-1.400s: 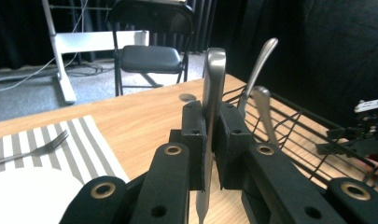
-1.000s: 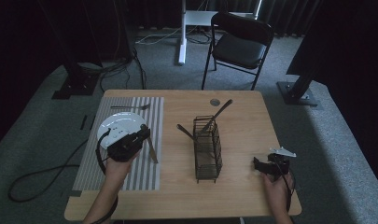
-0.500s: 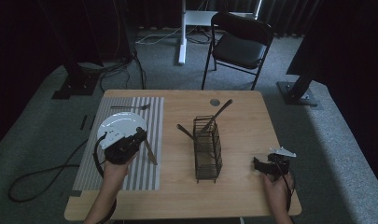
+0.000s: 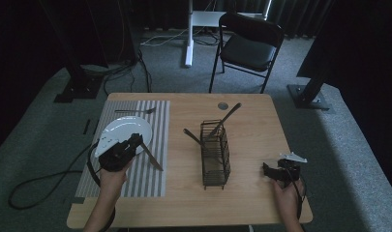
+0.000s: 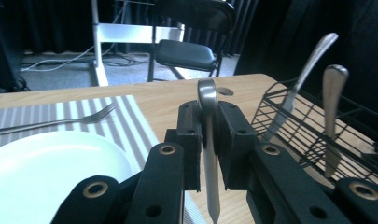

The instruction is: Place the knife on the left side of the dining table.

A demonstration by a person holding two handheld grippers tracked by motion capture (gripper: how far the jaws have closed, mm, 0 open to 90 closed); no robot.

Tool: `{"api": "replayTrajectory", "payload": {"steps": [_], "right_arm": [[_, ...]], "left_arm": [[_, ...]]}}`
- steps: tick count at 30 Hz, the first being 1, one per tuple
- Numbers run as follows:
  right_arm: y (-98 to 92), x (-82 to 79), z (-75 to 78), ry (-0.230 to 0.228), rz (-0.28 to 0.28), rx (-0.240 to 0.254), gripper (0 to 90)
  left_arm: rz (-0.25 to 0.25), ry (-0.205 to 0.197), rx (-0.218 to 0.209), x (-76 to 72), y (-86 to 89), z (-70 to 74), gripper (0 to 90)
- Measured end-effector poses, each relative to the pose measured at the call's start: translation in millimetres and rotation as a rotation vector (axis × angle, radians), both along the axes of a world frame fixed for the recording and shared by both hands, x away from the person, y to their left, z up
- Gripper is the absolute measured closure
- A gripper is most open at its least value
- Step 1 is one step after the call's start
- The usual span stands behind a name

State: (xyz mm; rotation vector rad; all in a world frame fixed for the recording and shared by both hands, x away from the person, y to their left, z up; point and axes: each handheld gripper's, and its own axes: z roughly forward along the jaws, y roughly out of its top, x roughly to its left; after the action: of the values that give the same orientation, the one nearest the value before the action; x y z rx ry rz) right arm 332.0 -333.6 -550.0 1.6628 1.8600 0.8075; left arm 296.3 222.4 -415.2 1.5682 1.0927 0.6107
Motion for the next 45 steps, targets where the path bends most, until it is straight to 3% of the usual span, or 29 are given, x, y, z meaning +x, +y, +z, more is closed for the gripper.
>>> {"api": "replayTrajectory", "payload": {"steps": [14,18,32,34,45], "right_arm": [[0.1,0.0,0.1,0.001,-0.001,0.000,11.8],[0.1,0.0,0.1,0.001,0.000,0.000,11.8],[0.1,0.0,0.1,0.001,-0.001,0.000,11.7],[0.1,0.0,0.1,0.001,-0.001,0.000,11.8],[0.1,0.0,0.1,0.001,-0.001,0.000,11.8]], "left_arm": [[0.119,0.026,-0.030,-4.5,27.0,-10.4,74.9],[0.152,0.027,-0.012,-6.9,32.8,-14.9,72.9],[0.201,0.066,-0.065,-7.5,58.6,-34.2,70.6],[0.211,0.067,-0.055,-7.5,60.7,-36.5,69.7],[0.224,0.095,-0.100,-6.6,78.7,-52.2,67.3]]}}
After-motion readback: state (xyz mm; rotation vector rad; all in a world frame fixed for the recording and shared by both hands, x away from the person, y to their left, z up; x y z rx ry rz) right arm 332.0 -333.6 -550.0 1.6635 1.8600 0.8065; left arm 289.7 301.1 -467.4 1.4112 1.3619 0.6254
